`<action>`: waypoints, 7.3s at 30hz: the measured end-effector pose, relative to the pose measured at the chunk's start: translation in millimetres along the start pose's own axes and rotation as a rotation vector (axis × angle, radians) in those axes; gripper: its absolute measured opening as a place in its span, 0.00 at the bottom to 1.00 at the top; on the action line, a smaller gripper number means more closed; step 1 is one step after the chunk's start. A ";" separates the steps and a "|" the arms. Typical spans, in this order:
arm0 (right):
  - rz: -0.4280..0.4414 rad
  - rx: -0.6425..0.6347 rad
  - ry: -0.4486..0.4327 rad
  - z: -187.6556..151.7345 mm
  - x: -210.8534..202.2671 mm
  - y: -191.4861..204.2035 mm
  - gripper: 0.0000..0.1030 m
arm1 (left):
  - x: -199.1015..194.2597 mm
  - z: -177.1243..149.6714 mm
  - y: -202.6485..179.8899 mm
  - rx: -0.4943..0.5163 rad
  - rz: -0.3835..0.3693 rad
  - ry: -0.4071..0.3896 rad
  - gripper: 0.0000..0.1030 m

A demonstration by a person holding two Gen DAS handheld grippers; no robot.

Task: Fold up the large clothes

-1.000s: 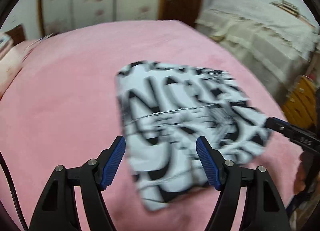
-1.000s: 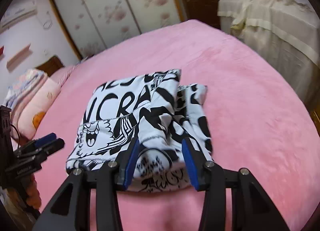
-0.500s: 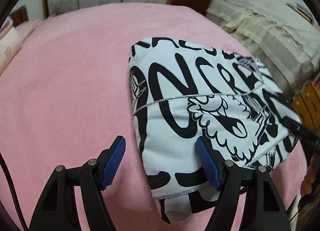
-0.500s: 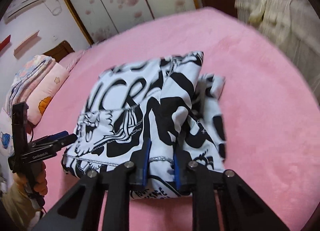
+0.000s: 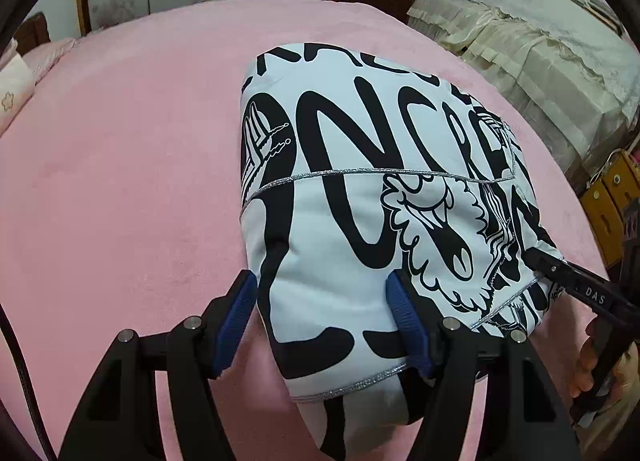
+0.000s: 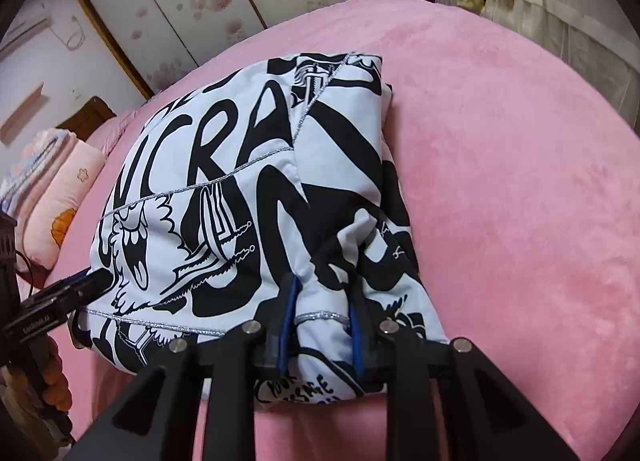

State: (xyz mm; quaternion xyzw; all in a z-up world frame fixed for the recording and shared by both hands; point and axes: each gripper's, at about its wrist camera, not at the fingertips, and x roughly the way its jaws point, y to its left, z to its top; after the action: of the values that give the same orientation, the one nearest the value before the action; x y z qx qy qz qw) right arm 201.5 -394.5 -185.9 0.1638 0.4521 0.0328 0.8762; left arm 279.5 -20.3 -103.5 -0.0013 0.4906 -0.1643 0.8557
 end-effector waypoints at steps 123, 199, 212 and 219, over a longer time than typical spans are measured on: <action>0.372 -0.027 0.179 117.0 30.7 225.1 0.21 | -104.0 150.1 173.3 -0.007 -0.092 0.091 0.42; 0.058 -0.270 0.022 83.7 -30.1 379.5 0.39 | -199.5 79.3 177.0 -0.099 0.286 -0.089 0.88; -0.020 -0.295 -0.067 10.1 -156.4 324.6 0.52 | -272.4 -1.3 71.3 -0.071 0.239 -0.157 0.88; -0.045 -0.253 -0.084 -36.7 -180.1 292.8 0.52 | -270.2 -47.9 41.1 -0.134 0.228 -0.148 0.88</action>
State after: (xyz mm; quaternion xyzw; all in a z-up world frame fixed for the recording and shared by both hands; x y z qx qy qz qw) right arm 92.5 -145.6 27.9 0.0432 0.4107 0.0627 0.9086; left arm 125.3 102.5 91.7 -0.0147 0.4329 -0.0324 0.9007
